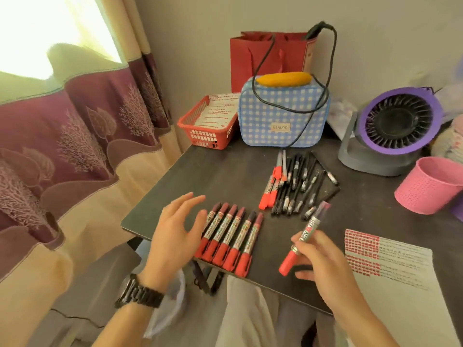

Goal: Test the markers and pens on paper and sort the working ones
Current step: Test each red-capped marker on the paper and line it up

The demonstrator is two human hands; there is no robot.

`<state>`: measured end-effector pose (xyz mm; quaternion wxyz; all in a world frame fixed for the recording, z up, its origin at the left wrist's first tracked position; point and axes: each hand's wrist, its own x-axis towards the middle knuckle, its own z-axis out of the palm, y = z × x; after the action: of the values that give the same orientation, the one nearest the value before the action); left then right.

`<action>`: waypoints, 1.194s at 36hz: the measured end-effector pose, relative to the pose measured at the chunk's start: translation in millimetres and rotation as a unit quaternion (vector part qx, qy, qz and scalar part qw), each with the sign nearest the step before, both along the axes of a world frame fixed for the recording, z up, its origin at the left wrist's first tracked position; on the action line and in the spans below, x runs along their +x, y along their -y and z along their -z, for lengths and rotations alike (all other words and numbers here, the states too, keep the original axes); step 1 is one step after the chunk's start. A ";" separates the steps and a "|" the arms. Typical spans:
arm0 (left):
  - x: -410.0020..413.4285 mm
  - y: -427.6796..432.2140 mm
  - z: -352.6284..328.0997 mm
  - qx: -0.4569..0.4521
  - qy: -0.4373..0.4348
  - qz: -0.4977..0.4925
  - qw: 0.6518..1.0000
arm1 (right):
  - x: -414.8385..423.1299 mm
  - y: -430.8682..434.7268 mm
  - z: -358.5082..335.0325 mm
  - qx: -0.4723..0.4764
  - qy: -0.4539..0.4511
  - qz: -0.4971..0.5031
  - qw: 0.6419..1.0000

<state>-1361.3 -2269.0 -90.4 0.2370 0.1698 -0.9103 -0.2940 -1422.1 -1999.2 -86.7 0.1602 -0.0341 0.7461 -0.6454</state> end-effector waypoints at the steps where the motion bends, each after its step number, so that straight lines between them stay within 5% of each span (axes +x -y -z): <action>1: -7.8 13.7 3.9 -0.009 0.022 -0.021 0.999 | -1.6 4.0 0.9 0.018 0.017 -0.002 1.000; 9: -50.1 74.7 36.2 -0.101 0.245 -0.071 0.961 | -5.6 23.8 7.0 0.216 -0.029 -0.014 0.976; 20: -52.3 72.9 44.2 -0.099 0.233 -0.090 0.963 | -4.5 25.7 -1.2 0.330 -0.115 -0.059 0.935; 34: -52.8 72.3 44.2 -0.099 0.219 -0.103 0.965 | -5.0 19.4 1.8 0.304 -0.058 -0.041 0.950; 43: -52.0 70.8 43.2 -0.097 0.213 -0.108 0.966 | 3.6 12.7 10.7 0.341 -0.117 0.011 0.933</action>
<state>-1413.3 -2339.8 -133.6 0.0830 0.3024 -0.9401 -0.1337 -1418.4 -2011.9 -97.3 0.0666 -0.0442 0.9351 -0.3453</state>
